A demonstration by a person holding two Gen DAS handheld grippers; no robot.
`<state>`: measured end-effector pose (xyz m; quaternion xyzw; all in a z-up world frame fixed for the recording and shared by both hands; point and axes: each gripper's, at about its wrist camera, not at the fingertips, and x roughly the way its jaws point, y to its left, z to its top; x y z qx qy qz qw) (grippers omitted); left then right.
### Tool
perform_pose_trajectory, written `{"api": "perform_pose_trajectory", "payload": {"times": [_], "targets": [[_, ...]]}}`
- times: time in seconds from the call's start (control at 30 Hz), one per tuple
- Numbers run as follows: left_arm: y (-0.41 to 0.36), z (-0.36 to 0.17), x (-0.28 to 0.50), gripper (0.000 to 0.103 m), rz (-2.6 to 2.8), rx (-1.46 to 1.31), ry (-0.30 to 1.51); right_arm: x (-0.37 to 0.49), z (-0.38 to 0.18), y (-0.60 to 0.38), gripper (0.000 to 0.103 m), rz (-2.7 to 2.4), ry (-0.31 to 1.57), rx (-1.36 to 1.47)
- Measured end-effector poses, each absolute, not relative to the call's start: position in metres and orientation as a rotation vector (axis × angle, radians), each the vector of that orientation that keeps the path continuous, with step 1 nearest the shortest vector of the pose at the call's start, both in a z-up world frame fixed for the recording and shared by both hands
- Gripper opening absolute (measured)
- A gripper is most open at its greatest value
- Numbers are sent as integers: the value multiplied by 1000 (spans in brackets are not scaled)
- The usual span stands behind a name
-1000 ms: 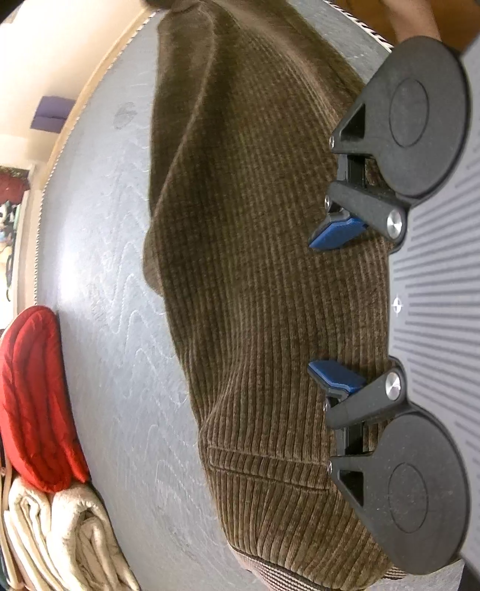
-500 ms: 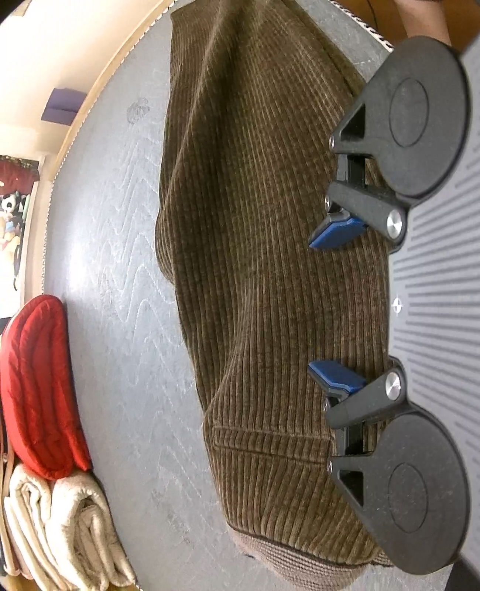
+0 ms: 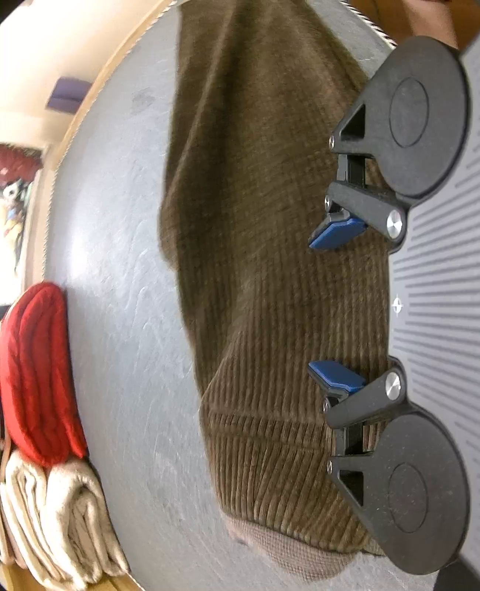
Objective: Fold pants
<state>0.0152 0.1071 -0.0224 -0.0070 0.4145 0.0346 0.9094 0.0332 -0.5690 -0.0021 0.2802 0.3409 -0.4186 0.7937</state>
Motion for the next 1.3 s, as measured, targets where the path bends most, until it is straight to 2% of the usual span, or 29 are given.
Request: {"api": "perform_pose_trajectory", "payload": {"times": [0.07, 0.17, 0.2, 0.27, 0.37, 0.53, 0.6, 0.67, 0.7, 0.73, 0.83, 0.93, 0.97, 1.07, 1.1, 1.13, 1.17, 1.2, 1.3], "targets": [[118, -9, 11, 72, 132, -44, 811, 29, -15, -585, 0, -852, 782, 750], [144, 13, 2, 74, 264, -102, 731, 22, -12, -581, 4, -866, 734, 746], [152, 18, -1, 75, 311, -111, 711, 23, -12, -578, 9, -844, 737, 751], [171, 25, -4, 77, 411, -122, 683, 30, -17, -574, 37, -785, 767, 767], [196, 27, 0, 82, 515, -157, 704, 37, -22, -569, 42, -764, 793, 765], [227, 11, 15, 82, 608, -277, 855, 48, -25, -558, 42, -727, 849, 718], [233, 0, 16, 81, 585, -325, 928, 53, -27, -553, 35, -713, 877, 666], [236, -4, 15, 72, 596, -352, 954, 54, -29, -551, 10, -709, 887, 628], [235, -3, 13, 58, 597, -348, 945, 53, -28, -552, 10, -705, 882, 623], [233, 1, 10, 38, 606, -333, 926, 52, -27, -552, 7, -700, 876, 624], [218, 17, -3, 26, 630, -278, 808, 52, -18, -548, 5, -700, 848, 554], [190, 32, -12, 26, 700, -124, 715, 50, 2, -539, 5, -721, 755, 473], [185, 29, -9, 26, 729, -89, 752, 51, 4, -536, 5, -731, 749, 450], [189, 6, 2, 41, 770, -96, 935, 55, -12, -547, 7, -756, 871, 506], [184, 8, 1, 50, 790, -74, 917, 54, -21, -552, 9, -783, 911, 545], [170, 13, -5, 51, 823, 4, 857, 49, -27, -558, 17, -808, 936, 595], [155, 20, -6, 63, 845, 92, 790, 42, -29, -562, 28, -830, 921, 645], [140, 25, -9, 77, 838, 157, 723, 39, -27, -562, 32, -845, 898, 665], [97, 36, -18, 80, 571, 179, 576, 37, -20, -560, 38, -843, 848, 651]]}}
